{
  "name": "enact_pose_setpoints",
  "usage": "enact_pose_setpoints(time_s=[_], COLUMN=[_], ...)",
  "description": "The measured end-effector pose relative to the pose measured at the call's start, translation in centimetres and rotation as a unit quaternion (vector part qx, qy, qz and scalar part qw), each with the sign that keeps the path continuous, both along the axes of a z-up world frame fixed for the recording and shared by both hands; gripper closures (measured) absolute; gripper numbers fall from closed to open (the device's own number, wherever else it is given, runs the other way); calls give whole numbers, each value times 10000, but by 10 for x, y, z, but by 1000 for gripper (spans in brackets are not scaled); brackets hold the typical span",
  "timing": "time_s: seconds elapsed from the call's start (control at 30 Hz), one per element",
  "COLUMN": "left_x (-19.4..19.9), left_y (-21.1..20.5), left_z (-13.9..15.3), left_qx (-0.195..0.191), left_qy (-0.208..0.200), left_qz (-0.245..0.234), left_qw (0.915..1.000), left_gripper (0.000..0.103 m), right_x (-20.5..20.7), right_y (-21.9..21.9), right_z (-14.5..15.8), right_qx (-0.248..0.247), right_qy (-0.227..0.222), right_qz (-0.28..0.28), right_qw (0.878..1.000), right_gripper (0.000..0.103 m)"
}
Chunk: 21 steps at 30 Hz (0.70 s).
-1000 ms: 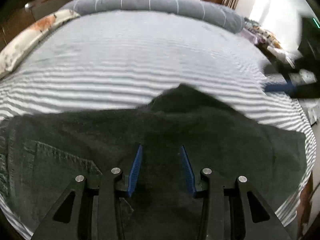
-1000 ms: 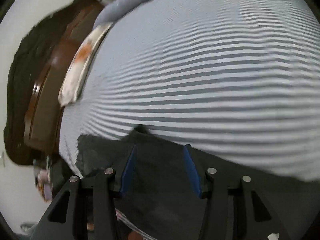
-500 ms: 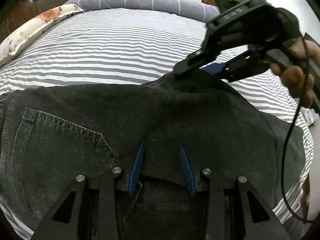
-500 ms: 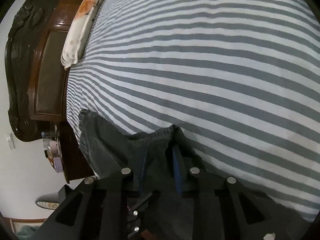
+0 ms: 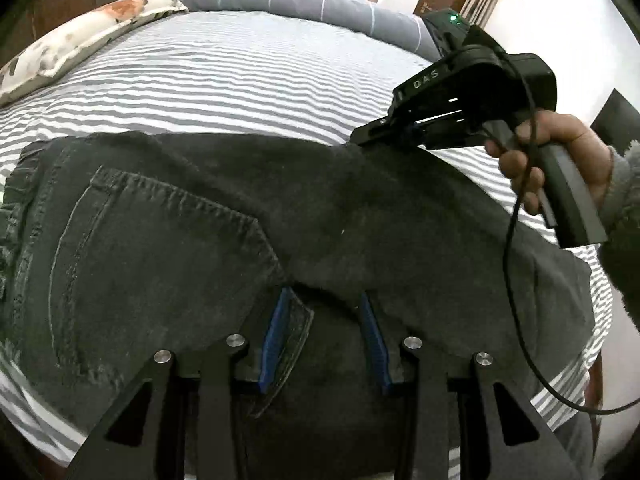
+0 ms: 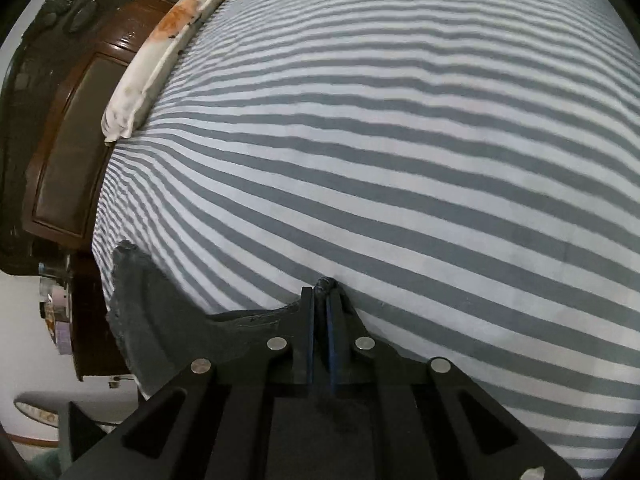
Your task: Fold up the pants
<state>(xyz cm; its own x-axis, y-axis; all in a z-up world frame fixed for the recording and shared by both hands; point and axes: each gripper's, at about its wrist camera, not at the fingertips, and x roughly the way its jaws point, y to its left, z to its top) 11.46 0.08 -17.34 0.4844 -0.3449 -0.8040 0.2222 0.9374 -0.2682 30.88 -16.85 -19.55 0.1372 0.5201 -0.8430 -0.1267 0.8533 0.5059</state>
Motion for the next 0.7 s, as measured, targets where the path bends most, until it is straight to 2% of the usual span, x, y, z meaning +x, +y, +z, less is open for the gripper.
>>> enact_pose_setpoints(time_s=[0.1, 0.17, 0.2, 0.23, 0.3, 0.37, 0.47, 0.53, 0.63, 0.7], left_x=[-3, -9, -9, -10, -14, -18, -25, -26, -34, -36], left_y=[2, 1, 1, 0, -1, -5, -4, -5, -1, -1], left_z=[1, 4, 5, 9, 14, 9, 4, 3, 2, 2], left_qx=[76, 177, 221, 257, 363, 645, 873, 928, 1001, 1050], left_qy=[15, -25, -17, -26, -51, 19, 48, 126, 209, 158], left_qz=[-50, -125, -143, -152, -183, -249, -216, -166, -94, -131], left_qw=[10000, 9998, 9997, 9996, 9992, 9976, 9959, 9955, 9947, 9943], left_gripper=[64, 64, 64, 64, 64, 64, 64, 64, 64, 64], right_x=[0, -3, -7, -13, -30, -53, -84, -108, -139, -161], right_y=[-3, -4, -5, -10, -16, -20, -23, -28, -40, -49], right_z=[0, 9, 19, 30, 52, 65, 58, 42, 23, 20], right_qx=[69, -128, -202, -203, -306, -338, -626, -864, -951, -865], right_qy=[-4, -133, -286, -469, -809, -957, -867, -654, -413, -445], right_qz=[-3, 9, -36, -136, -251, -290, -249, -289, -503, -682], right_qw=[10000, 9998, 9994, 9986, 9959, 9944, 9940, 9937, 9933, 9929], right_gripper=[97, 85, 74, 71, 71, 70, 68, 68, 68, 69])
